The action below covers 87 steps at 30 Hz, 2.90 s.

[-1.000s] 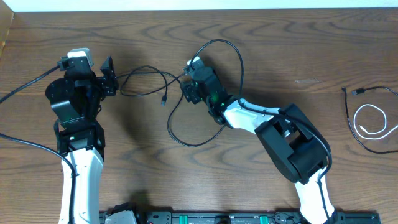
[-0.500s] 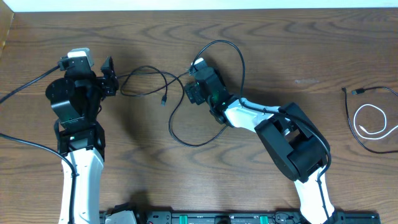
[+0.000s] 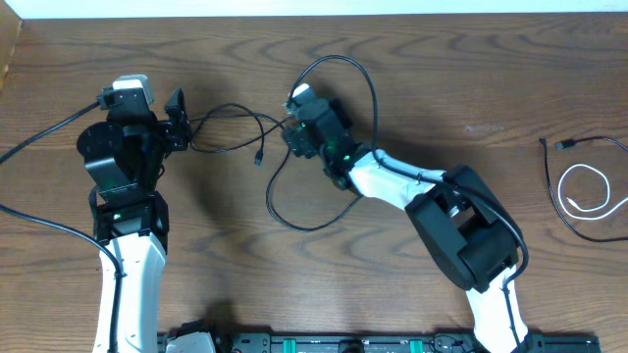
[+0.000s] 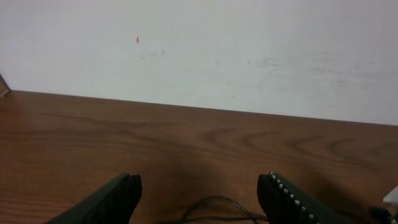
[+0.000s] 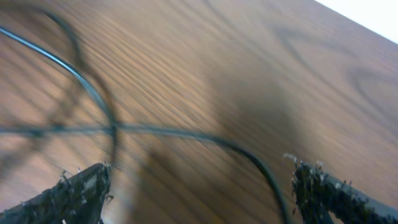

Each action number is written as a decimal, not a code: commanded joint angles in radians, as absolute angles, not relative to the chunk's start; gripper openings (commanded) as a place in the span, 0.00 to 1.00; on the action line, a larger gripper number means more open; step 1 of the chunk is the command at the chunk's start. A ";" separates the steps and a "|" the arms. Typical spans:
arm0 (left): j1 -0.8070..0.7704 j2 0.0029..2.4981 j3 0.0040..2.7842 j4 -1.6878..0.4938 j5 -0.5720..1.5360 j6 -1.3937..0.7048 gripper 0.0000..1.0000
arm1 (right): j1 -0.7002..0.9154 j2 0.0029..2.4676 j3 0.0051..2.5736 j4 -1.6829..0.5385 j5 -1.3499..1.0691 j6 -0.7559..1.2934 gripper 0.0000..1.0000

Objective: Untangle cables

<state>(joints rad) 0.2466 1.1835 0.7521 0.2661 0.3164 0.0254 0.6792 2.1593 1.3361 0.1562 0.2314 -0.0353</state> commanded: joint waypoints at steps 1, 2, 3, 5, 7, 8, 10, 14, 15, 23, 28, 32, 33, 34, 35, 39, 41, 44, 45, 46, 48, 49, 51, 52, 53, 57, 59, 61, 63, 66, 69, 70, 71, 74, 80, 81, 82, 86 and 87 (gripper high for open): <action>0.244 1.176 0.758 0.270 0.331 0.024 0.65 | 0.630 2.140 1.345 0.106 0.289 -0.046 0.94; 0.244 1.176 0.758 0.270 0.331 0.024 0.65 | 0.620 2.140 1.345 0.094 0.287 -0.037 0.95; 0.244 1.176 0.758 0.270 0.331 0.024 0.65 | 0.612 2.140 1.345 0.086 0.276 -0.031 0.95; 0.244 1.176 0.758 0.270 0.331 0.024 0.65 | 0.596 2.140 1.345 0.077 0.237 -0.030 0.96; 0.244 1.176 0.758 0.270 0.332 0.024 0.65 | 0.588 2.140 1.345 0.068 0.189 -0.030 0.97; 0.244 1.176 0.758 0.270 0.331 0.024 0.65 | 0.588 2.140 1.345 0.063 0.167 -0.030 0.98; 0.244 1.176 0.758 0.270 0.332 0.024 0.65 | 0.591 2.140 1.345 0.058 0.122 -0.030 0.98; 0.244 1.176 0.758 0.270 0.332 0.024 0.65 | 0.615 2.140 1.345 0.060 0.069 -0.031 0.99; 0.244 1.176 0.758 0.270 0.331 0.024 0.65 | 0.625 2.140 1.345 0.059 0.068 -0.031 0.99; 0.244 1.176 0.758 0.270 0.332 0.024 0.65 | 0.694 2.140 1.345 0.094 0.068 -0.031 0.99; 0.244 1.176 0.758 0.270 0.331 0.024 0.65 | 0.721 2.140 1.345 0.126 0.068 -0.031 0.99; 0.244 1.176 0.758 0.270 0.331 0.024 0.65 | 0.732 2.140 1.345 0.136 0.068 -0.031 0.99; 0.244 1.176 0.758 0.270 0.332 0.024 0.65 | 0.734 2.140 1.345 0.136 0.068 -0.031 0.99; 0.244 1.176 0.758 0.270 0.332 0.024 0.65 | 0.736 2.140 1.345 0.136 0.068 -0.030 0.99; 0.244 1.176 0.758 0.270 0.331 0.024 0.65 | 0.739 2.140 1.345 0.136 0.068 -0.030 0.99; 0.244 1.176 0.758 0.270 0.332 0.024 0.65 | 0.758 2.140 1.345 0.135 0.068 -0.030 0.99; 0.244 1.176 0.758 0.270 0.331 0.024 0.65 | 0.767 2.140 1.345 0.135 0.068 -0.031 0.99; 0.244 1.176 0.758 0.270 0.331 0.024 0.65 | 0.777 2.145 1.345 0.136 0.068 -0.030 0.99; 0.244 1.176 0.758 0.270 0.331 0.024 0.65 | 0.781 2.146 1.345 0.135 0.068 -0.031 0.99; 0.244 1.176 0.758 0.270 0.331 0.024 0.65 | 0.784 2.151 1.345 0.134 0.068 -0.030 0.99; 0.244 1.176 0.758 0.270 0.332 0.024 0.65 | 0.792 2.161 1.345 0.135 0.068 -0.031 0.99; 0.244 1.176 0.758 0.270 0.332 0.024 0.65 | 0.796 2.166 1.345 0.135 0.068 -0.031 0.99; 0.244 1.176 0.758 0.270 0.332 0.024 0.65 | 0.803 2.181 1.345 0.134 0.068 -0.030 0.99; 0.244 1.176 0.758 0.270 0.332 0.024 0.65 | 0.804 2.189 1.345 0.134 0.068 -0.030 0.99; 0.244 1.176 0.758 0.270 0.331 0.024 0.65 | 0.806 2.197 1.345 0.133 0.068 -0.030 0.99; 0.244 1.176 0.758 0.270 0.331 0.024 0.65 | 0.810 2.236 1.345 0.115 0.068 0.002 0.98; 0.244 1.176 0.758 0.270 0.331 0.024 0.65 | 0.813 2.267 1.345 0.115 0.068 0.011 0.98; 0.244 1.176 0.758 0.270 0.331 0.024 0.65 | 0.820 2.295 1.345 0.115 0.068 0.011 0.98; 0.244 1.176 0.758 0.270 0.331 0.024 0.65 | 0.825 2.316 1.345 0.114 0.068 0.011 0.97; 0.244 1.176 0.758 0.270 0.331 0.024 0.65 | 0.832 2.332 1.345 0.112 0.068 0.011 0.72; 0.244 1.176 0.758 0.270 0.331 0.024 0.65 | 0.839 2.337 1.345 0.113 0.069 0.010 0.44; 0.244 1.176 0.758 0.270 0.331 0.024 0.65 | 0.839 2.338 1.345 0.113 0.069 0.010 0.35; 0.244 1.176 0.758 0.270 0.331 0.024 0.65 | 0.839 2.338 1.345 0.116 0.069 0.010 0.29; 0.244 1.176 0.758 0.270 0.331 0.024 0.65 | 0.839 2.338 1.345 0.117 0.076 0.010 0.01; 0.244 1.176 0.758 0.270 0.331 0.024 0.65 | 0.834 2.325 1.346 0.116 0.122 0.011 0.01; 0.244 1.176 0.758 0.270 0.331 0.024 0.65 | 0.834 2.315 1.346 0.115 0.151 0.011 0.01; 0.244 1.176 0.758 0.270 0.331 0.024 0.65 | 0.833 2.300 1.346 0.112 0.184 0.010 0.01; 0.244 1.176 0.758 0.270 0.331 0.024 0.65 | 0.822 2.191 1.346 0.079 0.306 0.007 0.01; 0.244 1.176 0.758 0.270 0.332 0.024 0.65 | 0.816 2.159 1.346 0.065 0.324 0.000 0.01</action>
